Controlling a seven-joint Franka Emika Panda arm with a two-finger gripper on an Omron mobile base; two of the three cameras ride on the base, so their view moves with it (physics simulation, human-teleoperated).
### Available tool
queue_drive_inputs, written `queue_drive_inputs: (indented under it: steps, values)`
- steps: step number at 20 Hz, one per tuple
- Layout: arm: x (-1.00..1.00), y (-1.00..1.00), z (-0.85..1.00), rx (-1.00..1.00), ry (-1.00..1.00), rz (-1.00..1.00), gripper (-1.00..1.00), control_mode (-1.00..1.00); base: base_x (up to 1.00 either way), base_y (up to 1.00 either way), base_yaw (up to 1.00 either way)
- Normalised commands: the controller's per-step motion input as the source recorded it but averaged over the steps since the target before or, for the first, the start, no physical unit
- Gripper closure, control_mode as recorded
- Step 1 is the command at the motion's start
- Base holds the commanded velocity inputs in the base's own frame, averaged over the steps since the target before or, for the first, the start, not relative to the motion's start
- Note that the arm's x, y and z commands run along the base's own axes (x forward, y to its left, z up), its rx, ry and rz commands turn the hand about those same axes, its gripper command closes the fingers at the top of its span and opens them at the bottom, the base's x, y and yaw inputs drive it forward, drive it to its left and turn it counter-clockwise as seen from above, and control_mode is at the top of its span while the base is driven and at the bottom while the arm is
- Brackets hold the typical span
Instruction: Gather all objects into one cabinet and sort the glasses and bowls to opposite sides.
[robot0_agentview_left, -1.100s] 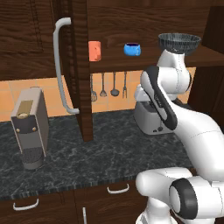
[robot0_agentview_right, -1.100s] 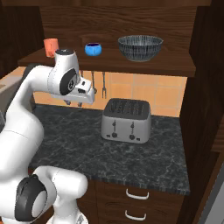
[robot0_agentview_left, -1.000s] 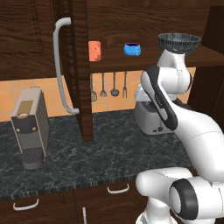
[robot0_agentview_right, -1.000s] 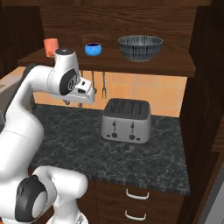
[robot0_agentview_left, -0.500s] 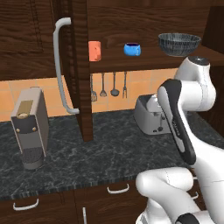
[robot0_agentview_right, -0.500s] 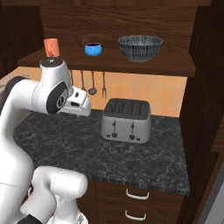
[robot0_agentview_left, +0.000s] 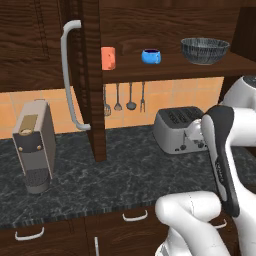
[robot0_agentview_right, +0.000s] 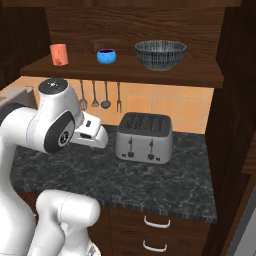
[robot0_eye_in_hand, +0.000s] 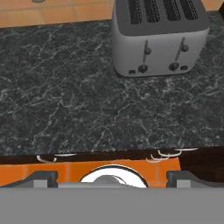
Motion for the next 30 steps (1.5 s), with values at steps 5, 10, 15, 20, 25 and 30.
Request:
queue_drive_inputs:
  steps: [5,10,15,20,25,30]
  values:
    - [-0.31,0.00,0.26,0.00,0.00,0.00,-1.00,-1.00,0.00,0.00,0.00]
    - [-0.29,0.02,0.27,0.00,0.00,0.00,-1.00,-1.00,0.00,0.00,0.00]
    - [-0.17,0.14,0.02,-0.03,0.00,0.00,-1.00,-1.00,0.00,0.00,0.00]
    - [-0.04,0.14,0.02,-0.02,0.00,0.00,-1.00,-1.00,0.00,0.00,0.00]
    - [-0.18,0.00,0.00,0.00,0.00,0.00,-1.00,-1.00,0.00,0.00,0.00]
    - [-0.24,0.00,0.00,0.00,0.00,0.00,-1.00,1.00,-0.25,-0.01,0.00]
